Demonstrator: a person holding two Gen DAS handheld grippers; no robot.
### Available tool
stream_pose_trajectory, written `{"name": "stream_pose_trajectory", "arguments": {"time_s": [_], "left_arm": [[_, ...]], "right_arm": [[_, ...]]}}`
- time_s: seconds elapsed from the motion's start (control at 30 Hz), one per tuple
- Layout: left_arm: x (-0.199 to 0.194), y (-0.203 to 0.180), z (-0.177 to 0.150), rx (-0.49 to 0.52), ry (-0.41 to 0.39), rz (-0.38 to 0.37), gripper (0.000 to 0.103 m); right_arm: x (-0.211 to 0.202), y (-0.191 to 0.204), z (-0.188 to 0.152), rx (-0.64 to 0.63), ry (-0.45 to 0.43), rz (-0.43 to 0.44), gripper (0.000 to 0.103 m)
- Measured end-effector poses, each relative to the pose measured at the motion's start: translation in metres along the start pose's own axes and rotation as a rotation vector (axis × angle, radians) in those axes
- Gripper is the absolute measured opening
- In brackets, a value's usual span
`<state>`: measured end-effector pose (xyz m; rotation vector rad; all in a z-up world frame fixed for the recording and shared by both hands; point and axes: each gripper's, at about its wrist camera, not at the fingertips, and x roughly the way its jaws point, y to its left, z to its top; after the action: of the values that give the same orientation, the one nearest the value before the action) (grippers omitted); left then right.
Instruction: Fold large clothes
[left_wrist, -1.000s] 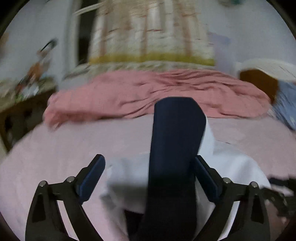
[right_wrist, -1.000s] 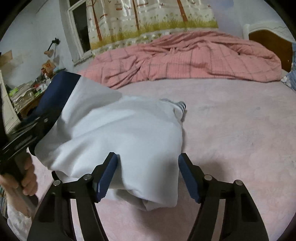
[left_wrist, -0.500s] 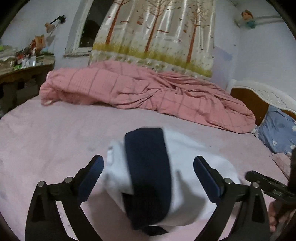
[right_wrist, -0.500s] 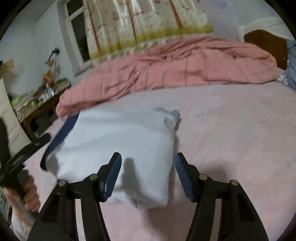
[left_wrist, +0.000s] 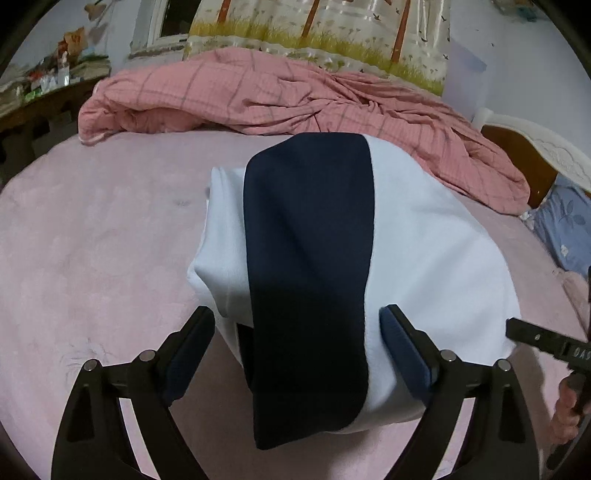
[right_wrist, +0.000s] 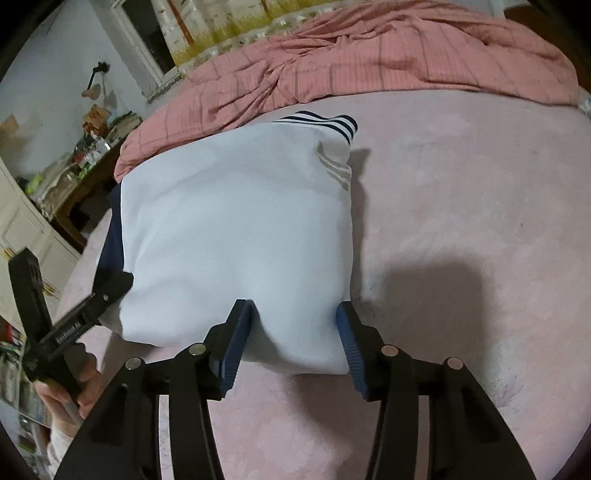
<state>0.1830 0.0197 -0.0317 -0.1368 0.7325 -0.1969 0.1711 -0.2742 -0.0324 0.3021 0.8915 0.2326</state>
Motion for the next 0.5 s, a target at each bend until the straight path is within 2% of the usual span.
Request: {"name": "stream_pose_trajectory", "arguments": {"time_s": [0.07,0.23,0.33,0.43,0.5], "left_arm": [[-0.001,-0.001,-0.002,0.003,-0.002,0.003,0.091],[-0.008,0.007,-0.001,-0.036,0.014,-0.051,0.091],[-0.028,0.003,0.006,0.007,-0.052,-0.058,0.091],[-0.049,-0.005,0.013,0.062,-0.095,-0.043,0.099],[-0.06,-0.008,0.017,0.06,-0.112,-0.064,0.103]], "right_arm": [[-0.001,0.002,0.0,-0.009,-0.002,-0.007,0.05],[-0.005,0.01,-0.009,-0.046,-0.035,-0.049,0.05],[-0.013,0.013,-0.009,-0.055,-0.081,-0.064,0.051],[-0.025,0.019,-0.011,-0.08,-0.127,-0.11,0.052],[-0.03,0.024,-0.012,-0.107,-0.147,-0.13,0.053]]}}
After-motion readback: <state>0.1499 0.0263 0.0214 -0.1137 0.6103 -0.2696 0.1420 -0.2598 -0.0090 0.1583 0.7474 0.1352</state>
